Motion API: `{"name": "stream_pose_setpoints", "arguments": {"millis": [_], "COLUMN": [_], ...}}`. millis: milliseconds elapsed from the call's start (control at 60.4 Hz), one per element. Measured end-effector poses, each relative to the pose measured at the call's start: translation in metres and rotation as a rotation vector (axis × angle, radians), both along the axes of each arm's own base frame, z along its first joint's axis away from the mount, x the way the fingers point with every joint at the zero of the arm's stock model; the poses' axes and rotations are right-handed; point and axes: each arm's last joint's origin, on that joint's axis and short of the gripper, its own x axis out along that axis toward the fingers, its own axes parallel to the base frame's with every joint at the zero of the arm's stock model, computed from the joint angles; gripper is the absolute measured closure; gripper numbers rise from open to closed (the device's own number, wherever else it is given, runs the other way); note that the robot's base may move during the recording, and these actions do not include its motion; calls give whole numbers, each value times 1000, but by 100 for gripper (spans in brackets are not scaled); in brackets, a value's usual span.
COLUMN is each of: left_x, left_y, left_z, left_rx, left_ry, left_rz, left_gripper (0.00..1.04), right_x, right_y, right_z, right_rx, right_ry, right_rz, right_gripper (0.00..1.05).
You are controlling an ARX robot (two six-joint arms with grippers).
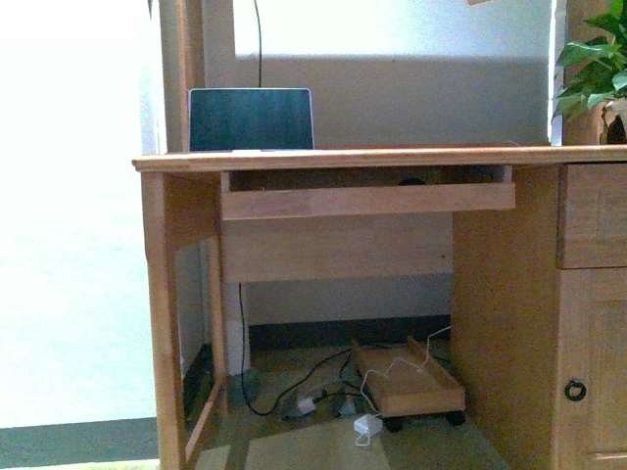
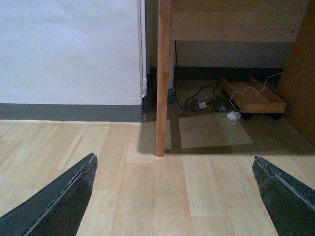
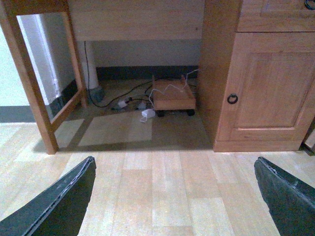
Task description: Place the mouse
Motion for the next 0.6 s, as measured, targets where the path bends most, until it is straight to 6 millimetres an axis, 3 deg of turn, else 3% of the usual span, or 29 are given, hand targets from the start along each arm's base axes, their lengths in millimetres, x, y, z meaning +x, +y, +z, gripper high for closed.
{"name": "stream_pose_setpoints", "arguments": {"millis": [596], "left_x": [0], "left_y": [0], "left_z": [0], "left_rx": [0], "left_ry": [0], "left_rz": [0], "left_gripper": [8], "right_x": [0], "right_y": [0], "right_z": [0], "right_rx": [0], "right_ry": [0], "right_rz": [0], "right_gripper": [7]}}
